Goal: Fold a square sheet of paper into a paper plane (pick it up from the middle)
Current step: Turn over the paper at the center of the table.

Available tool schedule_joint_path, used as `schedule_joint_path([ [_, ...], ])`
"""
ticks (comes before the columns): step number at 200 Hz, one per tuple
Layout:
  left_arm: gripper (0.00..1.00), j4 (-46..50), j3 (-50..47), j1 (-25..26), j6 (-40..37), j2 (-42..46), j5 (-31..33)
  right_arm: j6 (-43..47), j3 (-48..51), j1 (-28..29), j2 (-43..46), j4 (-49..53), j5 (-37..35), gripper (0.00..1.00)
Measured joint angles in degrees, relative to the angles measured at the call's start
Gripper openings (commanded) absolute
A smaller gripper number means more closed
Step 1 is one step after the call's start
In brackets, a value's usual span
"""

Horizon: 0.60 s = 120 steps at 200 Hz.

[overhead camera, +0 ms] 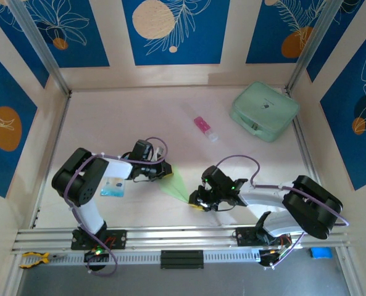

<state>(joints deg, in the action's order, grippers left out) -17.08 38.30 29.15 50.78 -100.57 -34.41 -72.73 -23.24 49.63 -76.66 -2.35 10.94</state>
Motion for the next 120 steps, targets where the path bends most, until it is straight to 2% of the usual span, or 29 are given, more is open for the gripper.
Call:
schedule_joint_path([
  [120,0.07,-0.96,-0.55,-0.42,0.42,0.0,-0.52,-1.75,0.61,-0.26,-1.11,-4.57,-0.28,0.3],
])
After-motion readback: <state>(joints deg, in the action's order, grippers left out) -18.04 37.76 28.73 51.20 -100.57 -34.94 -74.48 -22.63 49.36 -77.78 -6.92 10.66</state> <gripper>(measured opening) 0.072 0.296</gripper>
